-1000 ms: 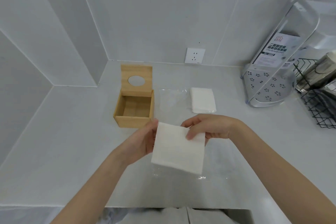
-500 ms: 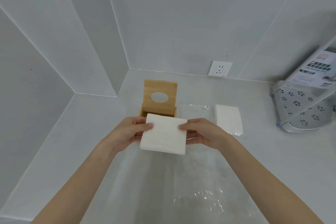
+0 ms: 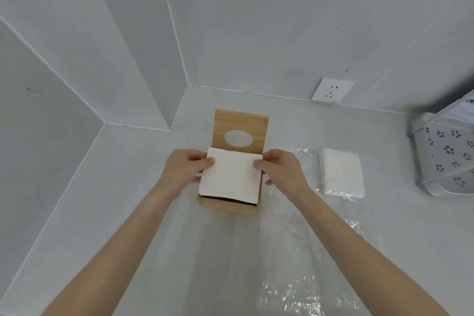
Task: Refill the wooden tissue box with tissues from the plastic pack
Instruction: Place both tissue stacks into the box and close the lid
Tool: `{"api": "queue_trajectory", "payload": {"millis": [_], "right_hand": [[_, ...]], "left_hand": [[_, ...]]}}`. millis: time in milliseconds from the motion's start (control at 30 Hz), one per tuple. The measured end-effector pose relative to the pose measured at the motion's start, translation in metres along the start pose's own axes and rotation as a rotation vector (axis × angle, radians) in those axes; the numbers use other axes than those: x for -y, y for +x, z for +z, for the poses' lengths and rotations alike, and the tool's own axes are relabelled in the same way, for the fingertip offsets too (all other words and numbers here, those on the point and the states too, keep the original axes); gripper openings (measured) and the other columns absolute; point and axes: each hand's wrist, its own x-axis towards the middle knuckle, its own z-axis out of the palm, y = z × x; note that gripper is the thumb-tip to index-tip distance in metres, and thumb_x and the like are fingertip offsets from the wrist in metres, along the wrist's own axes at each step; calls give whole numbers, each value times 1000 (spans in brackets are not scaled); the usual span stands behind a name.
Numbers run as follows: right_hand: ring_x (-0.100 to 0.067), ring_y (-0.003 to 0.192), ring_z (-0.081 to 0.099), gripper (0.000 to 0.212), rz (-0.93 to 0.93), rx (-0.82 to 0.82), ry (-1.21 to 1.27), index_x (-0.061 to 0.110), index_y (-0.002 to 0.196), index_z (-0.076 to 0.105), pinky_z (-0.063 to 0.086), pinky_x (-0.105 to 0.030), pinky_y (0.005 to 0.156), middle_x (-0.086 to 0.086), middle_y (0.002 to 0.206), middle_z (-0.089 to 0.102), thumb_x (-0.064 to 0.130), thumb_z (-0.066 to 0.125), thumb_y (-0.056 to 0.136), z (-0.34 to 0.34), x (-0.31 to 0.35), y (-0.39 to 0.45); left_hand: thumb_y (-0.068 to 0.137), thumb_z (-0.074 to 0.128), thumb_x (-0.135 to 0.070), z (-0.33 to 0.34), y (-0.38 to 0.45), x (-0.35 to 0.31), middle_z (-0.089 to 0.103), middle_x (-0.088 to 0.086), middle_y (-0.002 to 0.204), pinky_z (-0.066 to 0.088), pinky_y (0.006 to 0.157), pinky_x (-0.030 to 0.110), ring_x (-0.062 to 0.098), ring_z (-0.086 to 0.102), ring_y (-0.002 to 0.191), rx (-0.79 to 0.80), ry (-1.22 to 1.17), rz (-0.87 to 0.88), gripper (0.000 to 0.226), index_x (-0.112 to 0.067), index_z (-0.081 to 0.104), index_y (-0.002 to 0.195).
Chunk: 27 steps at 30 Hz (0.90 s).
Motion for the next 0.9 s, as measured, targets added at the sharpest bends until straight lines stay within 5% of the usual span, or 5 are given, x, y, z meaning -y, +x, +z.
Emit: {"api": "queue_trajectory", "payload": {"millis": [167,500,667,767,900], "right_hand": [[-14,85,52,10,-78,-104,-239,15,78,63,39,-24,66,5,94,54,21,70,73,2,-8,7],[-22,122,37,17,-319,-139,-751,16,91,72,37,-30,89,-3,122,54,14,62,77,13,-21,3],[-33,92,63,12,-408,-275,-1074,18,51,70,50,-37,69,-8,88,70,14,80,45,28,-21,-1],[-32,90,62,17,-349,-303,-1254,20,41,64,37,-42,81,-7,81,68,19,81,41,36,-20,0],[-33,97,60,15,-316,-277,-1330,17,44,65,28,-46,88,-15,101,69,19,80,47,40,-20,0]], "left_hand": [[78,68,-18,3,2,2,65,-2,80,44,67,20,12,59,78,-101,351,137,11,-13,72,87],[78,68,-21,12,9,15,48,3,138,22,103,29,19,24,136,-135,813,371,15,-8,73,80],[77,66,-21,23,12,26,47,11,140,8,105,33,27,21,140,-185,1052,472,18,-10,73,65],[71,70,-18,30,12,30,54,16,132,7,104,40,35,31,136,-269,1204,509,18,-9,70,55],[90,45,-30,40,10,27,22,10,153,-6,113,50,28,-2,144,-249,1448,420,29,-16,70,91]]}}
